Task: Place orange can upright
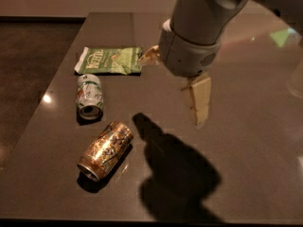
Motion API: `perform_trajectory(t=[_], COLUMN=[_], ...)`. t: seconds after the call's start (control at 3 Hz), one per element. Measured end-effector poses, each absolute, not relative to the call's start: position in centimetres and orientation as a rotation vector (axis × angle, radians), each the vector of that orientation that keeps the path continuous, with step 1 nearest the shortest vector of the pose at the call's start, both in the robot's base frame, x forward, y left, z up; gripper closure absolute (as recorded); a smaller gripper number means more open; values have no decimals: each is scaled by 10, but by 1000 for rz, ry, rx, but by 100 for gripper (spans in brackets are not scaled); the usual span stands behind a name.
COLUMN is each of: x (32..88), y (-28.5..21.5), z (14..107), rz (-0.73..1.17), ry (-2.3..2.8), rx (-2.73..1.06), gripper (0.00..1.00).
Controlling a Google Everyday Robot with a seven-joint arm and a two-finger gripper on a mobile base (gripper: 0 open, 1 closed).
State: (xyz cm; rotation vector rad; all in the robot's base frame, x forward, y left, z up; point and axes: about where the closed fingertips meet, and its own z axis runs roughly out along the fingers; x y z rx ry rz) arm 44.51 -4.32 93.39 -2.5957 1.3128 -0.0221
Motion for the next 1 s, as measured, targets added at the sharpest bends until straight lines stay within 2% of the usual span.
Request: perform_trajectory(t=[1.0], x=[376], y=[1], z=[878], rz=[42], ry=[918], rx=[-2886], gripper=[0])
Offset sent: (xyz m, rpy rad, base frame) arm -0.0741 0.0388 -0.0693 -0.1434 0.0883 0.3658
